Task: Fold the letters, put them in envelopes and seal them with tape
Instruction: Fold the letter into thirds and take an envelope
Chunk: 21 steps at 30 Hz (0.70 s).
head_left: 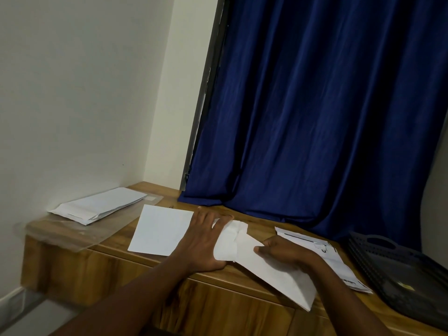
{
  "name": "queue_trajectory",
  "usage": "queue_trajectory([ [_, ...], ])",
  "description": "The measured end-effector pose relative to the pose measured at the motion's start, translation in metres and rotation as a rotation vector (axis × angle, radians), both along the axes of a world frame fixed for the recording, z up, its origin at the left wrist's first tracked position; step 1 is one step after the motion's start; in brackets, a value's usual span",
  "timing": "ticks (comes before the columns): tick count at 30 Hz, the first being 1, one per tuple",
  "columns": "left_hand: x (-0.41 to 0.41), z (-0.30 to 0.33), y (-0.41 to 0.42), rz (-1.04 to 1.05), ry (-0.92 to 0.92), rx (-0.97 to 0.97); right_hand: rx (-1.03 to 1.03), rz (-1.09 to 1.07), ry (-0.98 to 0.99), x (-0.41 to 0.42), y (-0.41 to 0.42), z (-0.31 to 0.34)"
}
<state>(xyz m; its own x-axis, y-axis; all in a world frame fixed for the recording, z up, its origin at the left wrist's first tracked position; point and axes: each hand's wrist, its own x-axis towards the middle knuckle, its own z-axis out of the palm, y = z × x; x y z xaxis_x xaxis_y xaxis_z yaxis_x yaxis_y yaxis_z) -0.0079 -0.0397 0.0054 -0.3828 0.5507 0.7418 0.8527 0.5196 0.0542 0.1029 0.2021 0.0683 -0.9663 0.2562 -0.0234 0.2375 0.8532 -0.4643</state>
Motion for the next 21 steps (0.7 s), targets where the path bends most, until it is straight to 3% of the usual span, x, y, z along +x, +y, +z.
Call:
queue_trajectory([
  [11, -0.008, -0.003, 0.003, 0.0, -0.103, -0.039, -0.345, 0.068, -0.03, -0.003, -0.011, 0.004],
  [16, -0.01, -0.004, 0.004, -0.03, -0.088, -0.045, -0.202, 0.1, -0.021, -0.009, -0.013, 0.002],
  [21, -0.006, 0.0, 0.004, -0.026, -0.094, -0.07, 0.117, 0.063, 0.185, -0.025, -0.025, 0.008],
])
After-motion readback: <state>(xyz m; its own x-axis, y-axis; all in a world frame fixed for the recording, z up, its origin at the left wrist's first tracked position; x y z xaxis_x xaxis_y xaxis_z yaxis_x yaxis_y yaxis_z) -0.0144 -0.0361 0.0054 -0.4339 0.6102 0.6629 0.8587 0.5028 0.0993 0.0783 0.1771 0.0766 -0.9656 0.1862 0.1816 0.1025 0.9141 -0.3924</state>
